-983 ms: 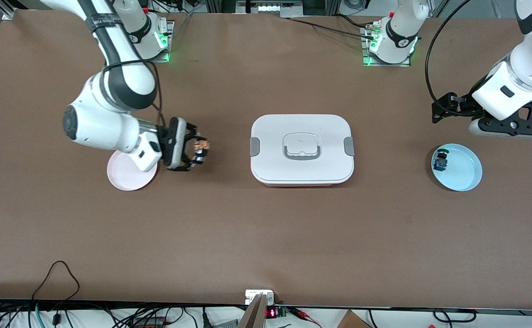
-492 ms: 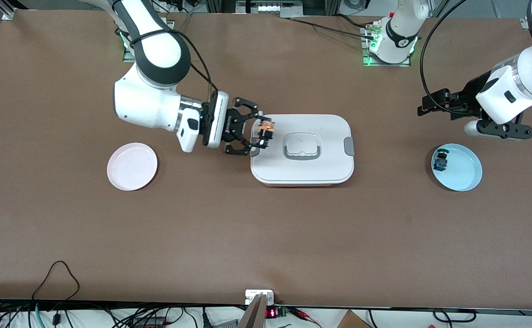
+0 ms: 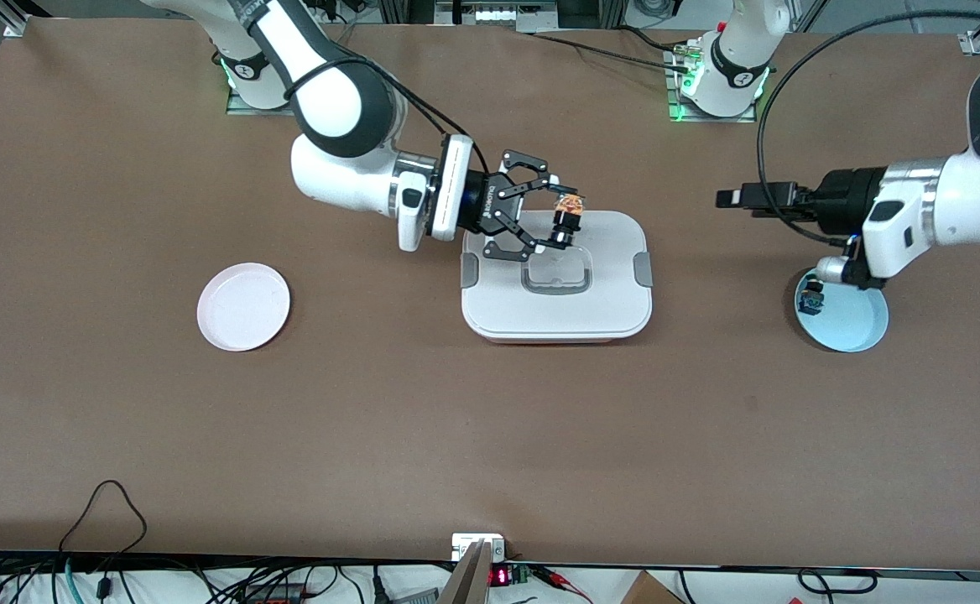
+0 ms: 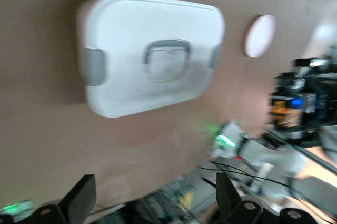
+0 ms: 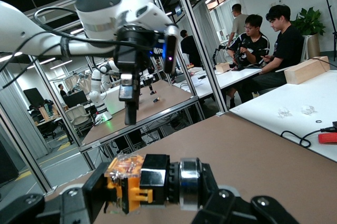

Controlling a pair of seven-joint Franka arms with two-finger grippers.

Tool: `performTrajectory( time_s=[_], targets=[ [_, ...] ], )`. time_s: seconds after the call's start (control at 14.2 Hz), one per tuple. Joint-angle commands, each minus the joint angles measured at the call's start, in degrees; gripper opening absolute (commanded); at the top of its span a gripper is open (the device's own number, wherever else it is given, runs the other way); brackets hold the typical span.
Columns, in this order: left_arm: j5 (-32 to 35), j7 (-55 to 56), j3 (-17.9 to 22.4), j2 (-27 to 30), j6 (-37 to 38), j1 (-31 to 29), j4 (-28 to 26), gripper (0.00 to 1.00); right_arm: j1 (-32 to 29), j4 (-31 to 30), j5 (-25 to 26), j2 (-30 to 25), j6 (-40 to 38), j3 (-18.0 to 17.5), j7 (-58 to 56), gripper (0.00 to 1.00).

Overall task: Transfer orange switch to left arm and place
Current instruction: 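Close the left gripper on the switch held above the white box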

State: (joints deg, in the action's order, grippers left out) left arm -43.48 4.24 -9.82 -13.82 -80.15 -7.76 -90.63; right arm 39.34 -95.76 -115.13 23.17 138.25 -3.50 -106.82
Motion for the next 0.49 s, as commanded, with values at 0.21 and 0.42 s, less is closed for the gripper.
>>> performTrajectory(
  time_s=[0.21, 0.42],
  targets=[
    [-23.8, -12.0, -0.8, -9.5, 0.3, -0.2, -4.4, 1.00, 1.0, 2.6, -1.5, 0.7, 1.9, 0.7, -0.8, 0.00],
    [-30.7, -12.1, -2.4, -9.0, -5.3, 1.0, -7.3, 1.00, 1.0, 2.6, -1.4, 0.7, 1.9, 0.7, -0.5, 0.00]
  ],
)
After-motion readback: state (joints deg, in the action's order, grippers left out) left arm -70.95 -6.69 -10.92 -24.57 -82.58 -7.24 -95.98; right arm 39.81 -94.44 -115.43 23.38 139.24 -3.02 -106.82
